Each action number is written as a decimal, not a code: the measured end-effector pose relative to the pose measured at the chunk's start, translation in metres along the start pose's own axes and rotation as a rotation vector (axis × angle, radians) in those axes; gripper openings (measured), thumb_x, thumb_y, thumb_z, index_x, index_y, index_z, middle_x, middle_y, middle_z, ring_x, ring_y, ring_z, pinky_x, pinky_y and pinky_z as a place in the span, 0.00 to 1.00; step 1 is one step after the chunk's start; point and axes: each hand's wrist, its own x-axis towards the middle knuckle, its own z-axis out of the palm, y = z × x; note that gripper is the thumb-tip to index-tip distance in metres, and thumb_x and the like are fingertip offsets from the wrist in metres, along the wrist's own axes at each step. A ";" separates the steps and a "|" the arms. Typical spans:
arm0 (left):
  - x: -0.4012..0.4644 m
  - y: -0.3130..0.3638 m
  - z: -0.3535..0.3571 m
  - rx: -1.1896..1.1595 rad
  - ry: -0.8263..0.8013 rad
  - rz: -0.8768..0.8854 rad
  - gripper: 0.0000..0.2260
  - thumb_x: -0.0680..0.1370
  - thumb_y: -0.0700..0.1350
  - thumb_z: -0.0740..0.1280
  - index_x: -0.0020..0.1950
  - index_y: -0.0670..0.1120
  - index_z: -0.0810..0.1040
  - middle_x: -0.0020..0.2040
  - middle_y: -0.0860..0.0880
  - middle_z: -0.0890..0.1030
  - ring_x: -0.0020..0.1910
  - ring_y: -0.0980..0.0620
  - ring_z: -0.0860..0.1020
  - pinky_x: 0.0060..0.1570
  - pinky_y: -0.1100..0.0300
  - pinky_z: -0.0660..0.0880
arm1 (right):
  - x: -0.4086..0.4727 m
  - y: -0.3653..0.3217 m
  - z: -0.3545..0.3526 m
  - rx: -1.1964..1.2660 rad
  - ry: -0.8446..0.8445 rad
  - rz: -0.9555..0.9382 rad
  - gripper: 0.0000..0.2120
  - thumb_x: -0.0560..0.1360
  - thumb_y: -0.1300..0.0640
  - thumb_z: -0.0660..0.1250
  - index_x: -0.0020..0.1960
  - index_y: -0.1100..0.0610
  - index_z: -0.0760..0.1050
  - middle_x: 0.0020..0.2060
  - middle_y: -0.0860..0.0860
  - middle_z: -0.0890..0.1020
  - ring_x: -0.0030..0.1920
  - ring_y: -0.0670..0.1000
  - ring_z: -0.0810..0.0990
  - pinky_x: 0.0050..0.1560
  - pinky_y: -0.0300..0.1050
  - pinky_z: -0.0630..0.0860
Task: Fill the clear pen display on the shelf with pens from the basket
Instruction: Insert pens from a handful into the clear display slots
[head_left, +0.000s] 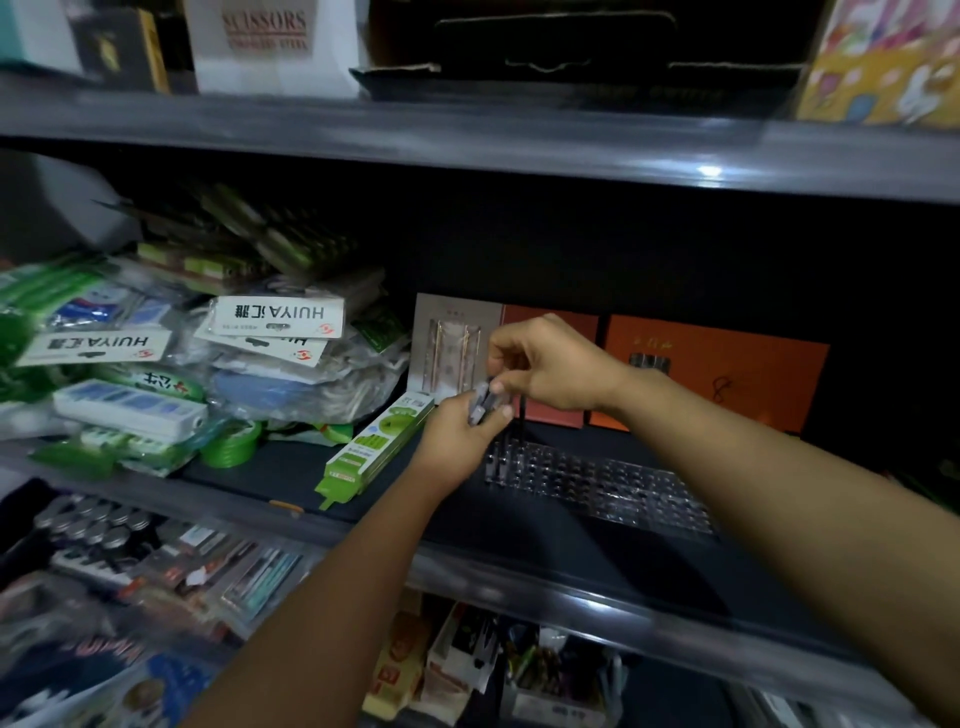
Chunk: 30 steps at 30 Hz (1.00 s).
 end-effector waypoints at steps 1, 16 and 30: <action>-0.002 0.001 -0.002 0.005 -0.004 -0.012 0.07 0.77 0.46 0.67 0.48 0.42 0.78 0.40 0.43 0.81 0.42 0.49 0.79 0.40 0.57 0.69 | -0.001 0.001 -0.002 -0.007 0.015 -0.001 0.06 0.72 0.62 0.72 0.40 0.57 0.76 0.36 0.51 0.81 0.39 0.49 0.81 0.42 0.47 0.78; -0.006 -0.008 -0.007 0.034 0.006 -0.020 0.16 0.77 0.46 0.67 0.55 0.33 0.76 0.55 0.33 0.78 0.54 0.37 0.77 0.51 0.40 0.74 | -0.010 0.034 -0.046 -0.200 0.200 0.002 0.04 0.79 0.62 0.60 0.48 0.59 0.73 0.42 0.56 0.78 0.44 0.54 0.76 0.47 0.50 0.72; 0.008 -0.021 -0.005 0.069 0.019 0.020 0.13 0.76 0.47 0.69 0.34 0.45 0.72 0.26 0.56 0.70 0.26 0.63 0.70 0.31 0.71 0.66 | -0.008 0.059 -0.007 -0.384 0.113 0.039 0.07 0.75 0.69 0.62 0.49 0.60 0.73 0.46 0.55 0.77 0.46 0.56 0.77 0.45 0.54 0.76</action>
